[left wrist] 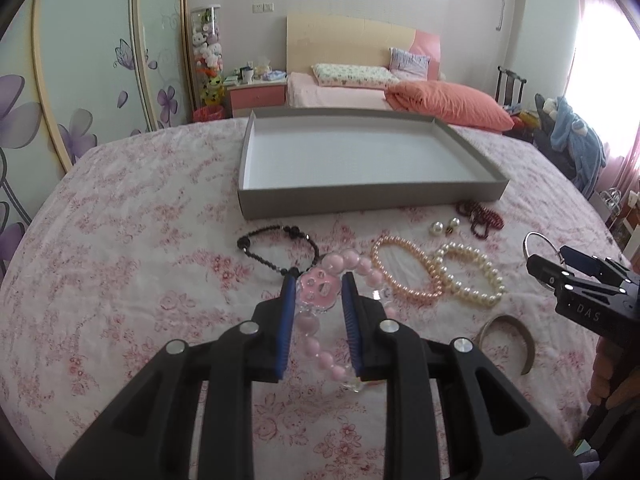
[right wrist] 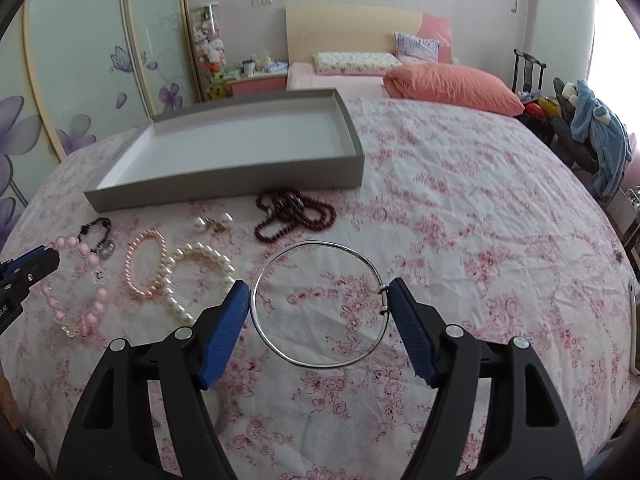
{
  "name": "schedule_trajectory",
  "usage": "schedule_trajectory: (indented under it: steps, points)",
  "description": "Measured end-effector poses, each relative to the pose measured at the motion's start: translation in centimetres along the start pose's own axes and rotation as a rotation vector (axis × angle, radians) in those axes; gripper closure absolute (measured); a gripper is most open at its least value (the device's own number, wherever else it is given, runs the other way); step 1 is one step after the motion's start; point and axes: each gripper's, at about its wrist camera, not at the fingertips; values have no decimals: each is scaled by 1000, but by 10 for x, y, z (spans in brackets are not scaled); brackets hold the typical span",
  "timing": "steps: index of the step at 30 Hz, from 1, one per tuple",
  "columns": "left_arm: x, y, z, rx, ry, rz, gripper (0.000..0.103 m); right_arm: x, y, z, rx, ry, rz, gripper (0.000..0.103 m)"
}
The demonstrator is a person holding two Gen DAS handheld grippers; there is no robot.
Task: Organize jewelry
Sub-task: 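Carry both pieces into the gray tray and open both grippers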
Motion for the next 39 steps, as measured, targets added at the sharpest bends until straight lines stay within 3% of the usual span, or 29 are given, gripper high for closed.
schedule_trajectory:
  steps: [14, 22, 32, 39]
  points:
    - [17, 7, -37, -11, 109, 8, 79, 11, -17, -28, 80, 124, -17, 32]
    - [44, 5, -47, 12, 166, 14, 79, 33, -26, -34, 119, 199, -13, 32]
    - [103, -17, -22, 55, 215, 1, 79, 88, -43, -19, 140, 297, -3, 32]
    - [142, -35, 20, 63, 213, -24, 79, 125, -60, 14, 157, 316, 3, 31]
Point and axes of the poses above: each gripper's, at about its wrist camera, not at the fingertips, and z roughly the way its jaws point, y to its right, x to its top, and after that the axes turned 14 degrees about z, right-handed
